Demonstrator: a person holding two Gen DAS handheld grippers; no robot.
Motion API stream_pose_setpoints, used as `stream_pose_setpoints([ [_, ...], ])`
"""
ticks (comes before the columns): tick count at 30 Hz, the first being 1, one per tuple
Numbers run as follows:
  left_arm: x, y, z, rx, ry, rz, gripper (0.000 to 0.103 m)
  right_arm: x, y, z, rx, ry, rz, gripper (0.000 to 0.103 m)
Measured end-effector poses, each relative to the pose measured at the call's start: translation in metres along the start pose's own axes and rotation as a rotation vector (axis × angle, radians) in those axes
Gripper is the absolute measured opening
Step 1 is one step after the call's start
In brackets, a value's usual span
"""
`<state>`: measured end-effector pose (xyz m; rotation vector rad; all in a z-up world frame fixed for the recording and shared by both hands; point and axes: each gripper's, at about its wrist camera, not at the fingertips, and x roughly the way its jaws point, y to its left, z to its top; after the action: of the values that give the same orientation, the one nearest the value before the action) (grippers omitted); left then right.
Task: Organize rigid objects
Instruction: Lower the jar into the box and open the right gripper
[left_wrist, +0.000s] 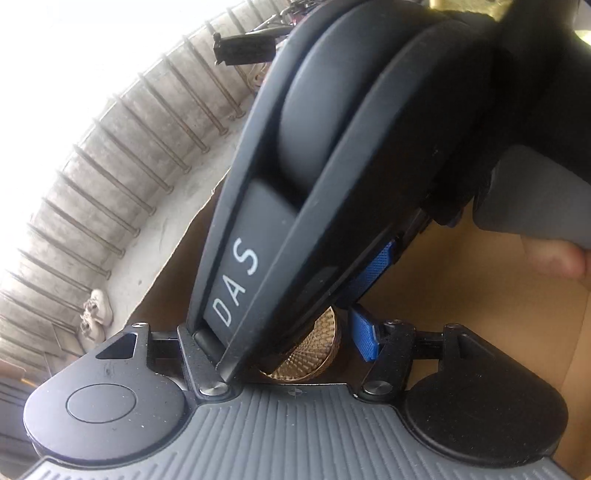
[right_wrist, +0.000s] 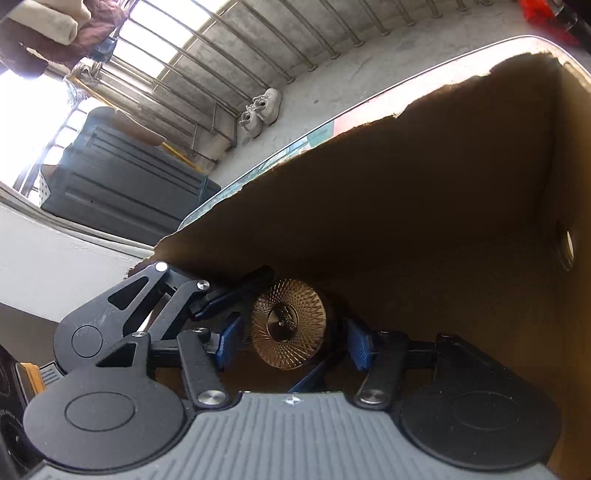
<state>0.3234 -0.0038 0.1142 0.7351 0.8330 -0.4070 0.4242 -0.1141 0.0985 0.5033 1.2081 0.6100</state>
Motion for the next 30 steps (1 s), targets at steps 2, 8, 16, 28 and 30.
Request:
stream_pose_setpoints([
  [2, -0.006, 0.003, -0.001, -0.017, -0.009, 0.011, 0.061, -0.003, 0.003, -0.002, -0.025, -0.013, -0.017, 0.062],
  [8, -0.01, 0.004, -0.01, 0.01, 0.046, 0.012, 0.045, -0.004, 0.006, -0.004, -0.052, -0.015, 0.02, 0.049],
  [16, -0.016, 0.01, -0.025, -0.016, 0.079, 0.024, 0.045, 0.005, 0.011, -0.003, -0.066, 0.001, 0.038, 0.049],
  [28, -0.064, -0.003, -0.042, 0.015, 0.007, 0.06, 0.053, -0.021, 0.019, -0.008, -0.075, -0.02, 0.026, 0.055],
  [30, -0.081, -0.005, -0.046, 0.013, -0.011, 0.071, 0.055, -0.038, 0.024, -0.013, -0.107, -0.041, 0.005, 0.055],
])
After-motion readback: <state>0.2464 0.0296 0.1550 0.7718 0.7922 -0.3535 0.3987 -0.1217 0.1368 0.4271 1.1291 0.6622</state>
